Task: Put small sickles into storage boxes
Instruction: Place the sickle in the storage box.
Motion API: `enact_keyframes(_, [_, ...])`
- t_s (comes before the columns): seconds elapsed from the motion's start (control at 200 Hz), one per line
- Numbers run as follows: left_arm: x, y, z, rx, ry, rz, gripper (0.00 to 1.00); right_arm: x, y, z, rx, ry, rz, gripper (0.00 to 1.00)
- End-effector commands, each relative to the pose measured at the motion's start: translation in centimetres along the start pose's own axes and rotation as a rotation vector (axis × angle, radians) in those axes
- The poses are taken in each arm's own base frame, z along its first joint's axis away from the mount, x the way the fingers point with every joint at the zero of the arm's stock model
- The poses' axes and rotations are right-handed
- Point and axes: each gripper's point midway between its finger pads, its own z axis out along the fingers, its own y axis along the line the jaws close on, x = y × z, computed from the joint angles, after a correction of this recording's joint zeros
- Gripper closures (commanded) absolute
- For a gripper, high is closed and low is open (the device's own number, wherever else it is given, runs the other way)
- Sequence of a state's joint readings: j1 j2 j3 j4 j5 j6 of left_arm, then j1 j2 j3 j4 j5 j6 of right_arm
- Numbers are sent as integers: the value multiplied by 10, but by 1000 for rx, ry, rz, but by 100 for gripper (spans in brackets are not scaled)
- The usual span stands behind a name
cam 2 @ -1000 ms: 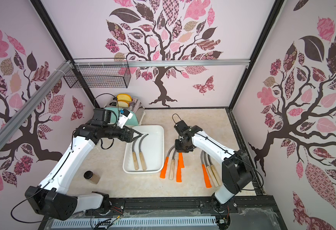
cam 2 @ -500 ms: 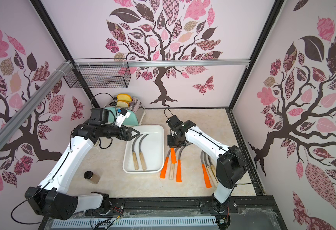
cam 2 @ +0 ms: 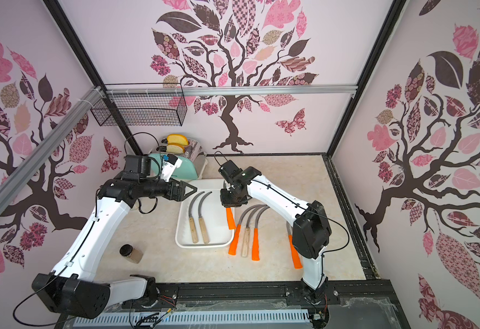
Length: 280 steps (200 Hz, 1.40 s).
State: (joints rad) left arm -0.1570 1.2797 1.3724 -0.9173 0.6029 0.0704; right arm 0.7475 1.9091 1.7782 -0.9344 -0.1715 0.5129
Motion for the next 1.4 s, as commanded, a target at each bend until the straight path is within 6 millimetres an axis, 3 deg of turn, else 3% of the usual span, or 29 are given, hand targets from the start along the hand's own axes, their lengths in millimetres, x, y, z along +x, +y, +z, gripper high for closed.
enact_keyframes(0.0, [2,-6,-10,4,2,16,9,-5,17,1,-26,9,-22,100])
enact_keyframes(0.42, [3,-4,-22,-18,-10,6,9,-12,41,42,-62,70,-55,100])
enact_keyframes(0.755, [-3,-6,-23,-10,-41,-5,9,3,49,78,-70,137,-66,100])
enact_keyframes(1.395, [-2,-8,-24,-2,-43,13,9,20,42,132,-38,215,-60,100])
